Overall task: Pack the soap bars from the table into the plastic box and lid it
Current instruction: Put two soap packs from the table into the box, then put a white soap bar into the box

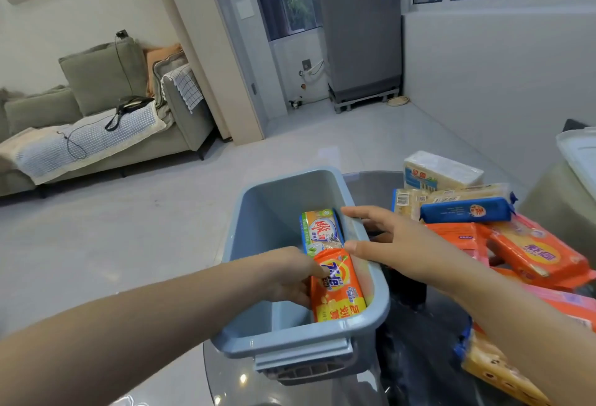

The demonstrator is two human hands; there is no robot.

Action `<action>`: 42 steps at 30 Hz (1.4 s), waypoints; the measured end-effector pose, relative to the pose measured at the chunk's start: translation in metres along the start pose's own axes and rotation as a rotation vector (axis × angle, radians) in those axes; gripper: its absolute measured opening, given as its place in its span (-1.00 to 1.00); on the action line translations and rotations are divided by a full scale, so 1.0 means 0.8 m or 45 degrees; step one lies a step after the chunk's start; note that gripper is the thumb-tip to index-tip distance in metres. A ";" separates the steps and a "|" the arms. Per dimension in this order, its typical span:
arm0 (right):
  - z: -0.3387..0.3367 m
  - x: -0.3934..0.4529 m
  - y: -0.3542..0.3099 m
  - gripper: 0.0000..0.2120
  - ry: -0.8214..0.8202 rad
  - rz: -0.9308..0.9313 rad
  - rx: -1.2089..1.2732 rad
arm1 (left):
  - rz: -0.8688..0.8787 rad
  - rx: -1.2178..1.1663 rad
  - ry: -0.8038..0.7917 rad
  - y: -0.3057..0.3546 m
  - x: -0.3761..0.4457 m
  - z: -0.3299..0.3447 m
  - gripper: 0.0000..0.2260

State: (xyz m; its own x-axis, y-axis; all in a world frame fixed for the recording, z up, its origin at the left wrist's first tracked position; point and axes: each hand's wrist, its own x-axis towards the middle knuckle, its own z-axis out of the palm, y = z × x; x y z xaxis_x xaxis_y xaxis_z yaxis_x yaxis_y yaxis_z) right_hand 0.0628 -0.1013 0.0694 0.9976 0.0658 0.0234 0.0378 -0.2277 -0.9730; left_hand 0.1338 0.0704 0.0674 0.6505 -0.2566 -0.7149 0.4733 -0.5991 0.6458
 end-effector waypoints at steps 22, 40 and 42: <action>-0.089 0.017 0.008 -0.85 0.515 -0.144 -0.163 | 0.922 0.064 0.539 0.084 -0.020 0.050 -0.74; -0.220 0.091 0.078 -0.43 0.708 0.465 -0.852 | 0.668 0.409 0.387 0.251 0.133 0.151 -0.55; -0.227 0.097 0.089 -0.44 0.658 0.555 -0.827 | 0.617 0.479 0.391 0.263 0.152 0.151 -0.53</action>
State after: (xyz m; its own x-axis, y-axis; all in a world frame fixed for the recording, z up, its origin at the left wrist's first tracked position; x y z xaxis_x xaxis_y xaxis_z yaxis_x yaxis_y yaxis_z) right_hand 0.1534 -0.2887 0.0436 0.8279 -0.5573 -0.0624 -0.4756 -0.6389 -0.6047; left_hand 0.2406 -0.1789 0.0839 0.9020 -0.3689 -0.2245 -0.1162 -0.7080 0.6966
